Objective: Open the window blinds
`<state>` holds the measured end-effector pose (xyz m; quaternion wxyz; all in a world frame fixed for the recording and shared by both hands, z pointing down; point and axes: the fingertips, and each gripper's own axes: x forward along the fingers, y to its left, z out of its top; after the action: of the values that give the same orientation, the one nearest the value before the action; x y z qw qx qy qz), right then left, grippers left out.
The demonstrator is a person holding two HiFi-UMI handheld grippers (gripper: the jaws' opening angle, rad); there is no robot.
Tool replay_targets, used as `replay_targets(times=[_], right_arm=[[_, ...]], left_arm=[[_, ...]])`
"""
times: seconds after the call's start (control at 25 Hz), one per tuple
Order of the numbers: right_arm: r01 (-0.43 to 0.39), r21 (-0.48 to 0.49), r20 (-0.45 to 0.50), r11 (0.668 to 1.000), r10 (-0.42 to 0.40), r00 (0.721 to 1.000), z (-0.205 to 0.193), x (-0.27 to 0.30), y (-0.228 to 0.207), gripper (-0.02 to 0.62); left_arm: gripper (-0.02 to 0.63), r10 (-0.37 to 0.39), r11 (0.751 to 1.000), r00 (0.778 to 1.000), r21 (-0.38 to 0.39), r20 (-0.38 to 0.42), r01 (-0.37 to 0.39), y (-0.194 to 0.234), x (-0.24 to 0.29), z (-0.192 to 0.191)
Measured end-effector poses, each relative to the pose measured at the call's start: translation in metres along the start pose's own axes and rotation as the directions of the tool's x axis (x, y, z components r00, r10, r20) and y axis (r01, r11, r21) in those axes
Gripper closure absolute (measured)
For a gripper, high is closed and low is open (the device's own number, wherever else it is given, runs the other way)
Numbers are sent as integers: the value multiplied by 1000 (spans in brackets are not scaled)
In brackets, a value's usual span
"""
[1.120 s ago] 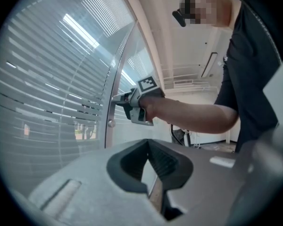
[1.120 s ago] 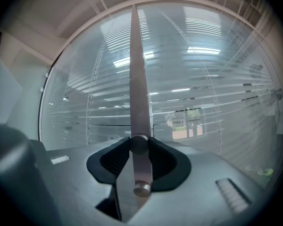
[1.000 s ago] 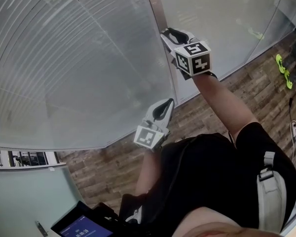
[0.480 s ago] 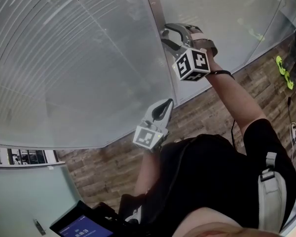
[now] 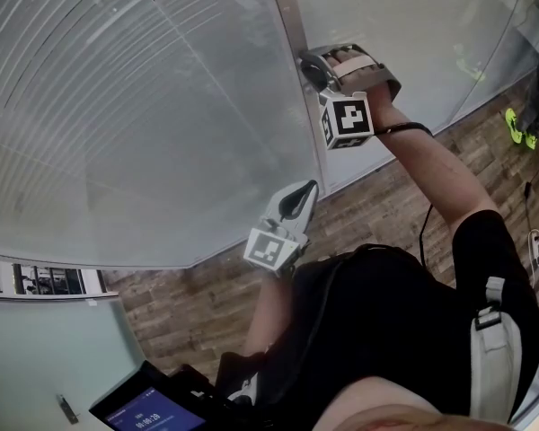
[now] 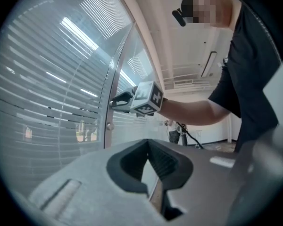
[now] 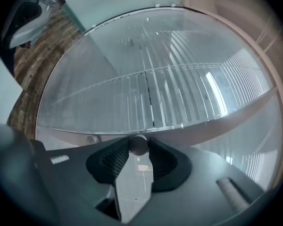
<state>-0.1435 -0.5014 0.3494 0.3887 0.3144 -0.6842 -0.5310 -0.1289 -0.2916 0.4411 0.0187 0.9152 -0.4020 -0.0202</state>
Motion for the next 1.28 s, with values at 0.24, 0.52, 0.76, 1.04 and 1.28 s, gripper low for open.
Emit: replay_targets(times=[0.24,0.52,0.76,1.04,1.28], right_arm=[[1,72,-3,997,-1,1000,0,2,-1,463],[7,275,6,961,-9,1000,1,0,-3,463],[-14,429,23,903,5,1000,2,0,-8,463],[-37,703,75,710,-22,997,-5,-6,-11,463],[-86,863,116,498,-30,993,-8,-1,-15,463]], left_arm=[[603,-1,1000,1000,8,0,1,2,0,0],[603,0,1000,1000,12,-10,0,0,-3,-3],[603,-22,1000,1000,19,-17,22,-3,2,-3],[603,-28,999,1000,18,-8,28,-6,5,-1],[603,-22,1000,1000,19,-5,23,-1,4,1]])
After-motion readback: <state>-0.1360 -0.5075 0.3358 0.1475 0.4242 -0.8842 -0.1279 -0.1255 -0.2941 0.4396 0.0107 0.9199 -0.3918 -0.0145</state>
